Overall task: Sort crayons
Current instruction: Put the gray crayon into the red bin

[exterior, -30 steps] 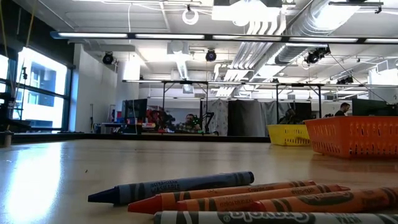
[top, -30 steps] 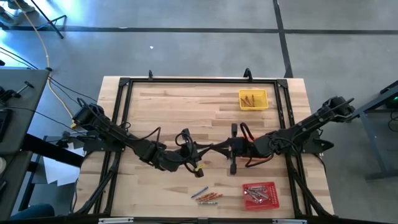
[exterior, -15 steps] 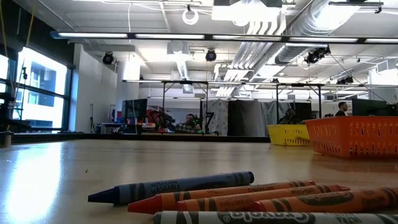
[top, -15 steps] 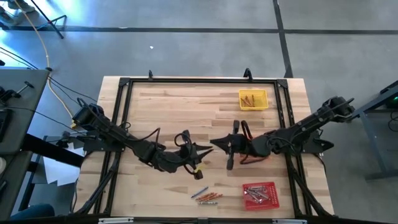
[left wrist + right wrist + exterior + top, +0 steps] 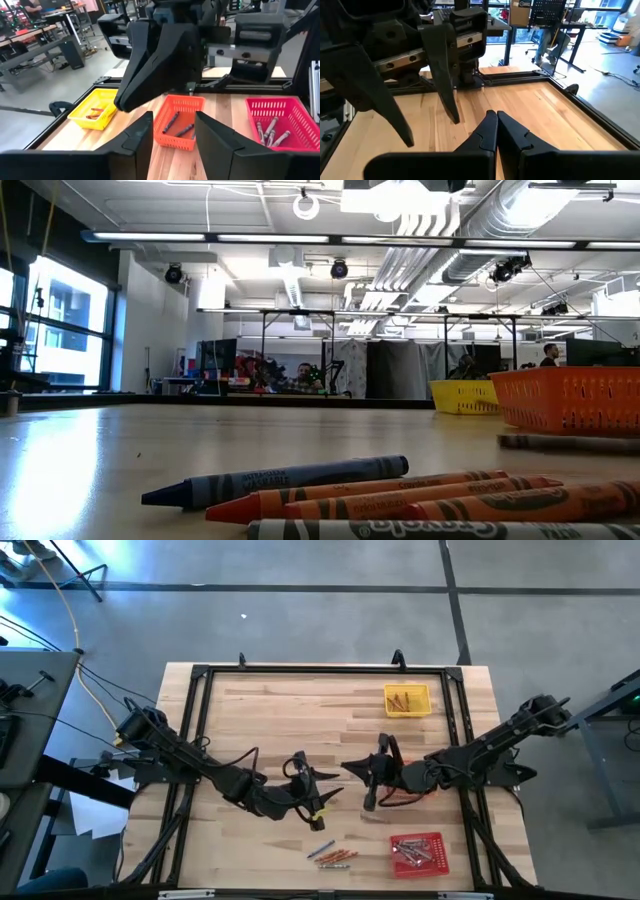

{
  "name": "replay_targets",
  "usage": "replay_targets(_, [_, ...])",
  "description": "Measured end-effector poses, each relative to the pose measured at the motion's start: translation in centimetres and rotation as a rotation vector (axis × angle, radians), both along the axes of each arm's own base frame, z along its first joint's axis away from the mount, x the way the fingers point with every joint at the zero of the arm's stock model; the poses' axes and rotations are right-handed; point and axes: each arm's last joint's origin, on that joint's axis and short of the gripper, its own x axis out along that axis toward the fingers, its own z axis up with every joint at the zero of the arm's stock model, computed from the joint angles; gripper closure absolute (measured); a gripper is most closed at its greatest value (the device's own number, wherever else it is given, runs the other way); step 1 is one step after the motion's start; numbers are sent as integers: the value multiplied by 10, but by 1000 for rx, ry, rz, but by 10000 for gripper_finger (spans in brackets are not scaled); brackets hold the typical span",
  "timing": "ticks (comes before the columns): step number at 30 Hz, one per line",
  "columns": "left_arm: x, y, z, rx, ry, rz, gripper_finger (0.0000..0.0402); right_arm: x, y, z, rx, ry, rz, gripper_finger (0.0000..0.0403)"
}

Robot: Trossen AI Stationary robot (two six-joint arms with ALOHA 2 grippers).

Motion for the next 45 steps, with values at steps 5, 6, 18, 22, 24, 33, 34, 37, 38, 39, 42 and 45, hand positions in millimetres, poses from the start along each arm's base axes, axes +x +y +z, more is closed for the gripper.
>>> replay_targets(5, [-2, -2, -5, 6, 45, -14, 270, -9, -4, 3, 28, 42, 4, 403])
replay_targets(6, [-3, -3, -7, 0, 60, -15, 270, -12, -5, 2, 48, 65, 17, 403])
replay_targets(18, [-11, -6, -22, -135, 184, -50, 270, -30, -7, -18, 297, 308, 41, 403])
replay_targets(22, [-12, -7, -24, -150, 207, -90, 270, -34, -7, -24, 344, 388, 54, 396])
replay_targets(24, [-13, -8, -26, -161, 246, -121, 270, -35, -8, -27, 392, 432, 59, 387])
replay_targets(33, [-22, -2, -43, -282, 445, -137, 270, -40, -1, -31, 644, 529, 109, 321])
replay_targets(34, [-23, -3, -44, -292, 458, -136, 270, -40, 0, -31, 670, 541, 118, 317])
replay_targets(37, [-26, -6, -45, -306, 477, -143, 270, -41, 3, -33, 714, 564, 132, 312])
replay_targets(38, [-27, -7, -45, -307, 485, -152, 270, -40, 4, -34, 718, 564, 129, 312])
replay_targets(39, [-28, -8, -45, -307, 491, -164, 270, -40, 6, -35, 720, 562, 123, 312])
replay_targets(42, [-28, -9, -45, -310, 504, -197, 270, -39, 10, -40, 720, 585, 109, 312])
replay_targets(45, [-27, -9, -45, -325, 506, -208, 270, -35, 16, -52, 712, 629, 97, 312])
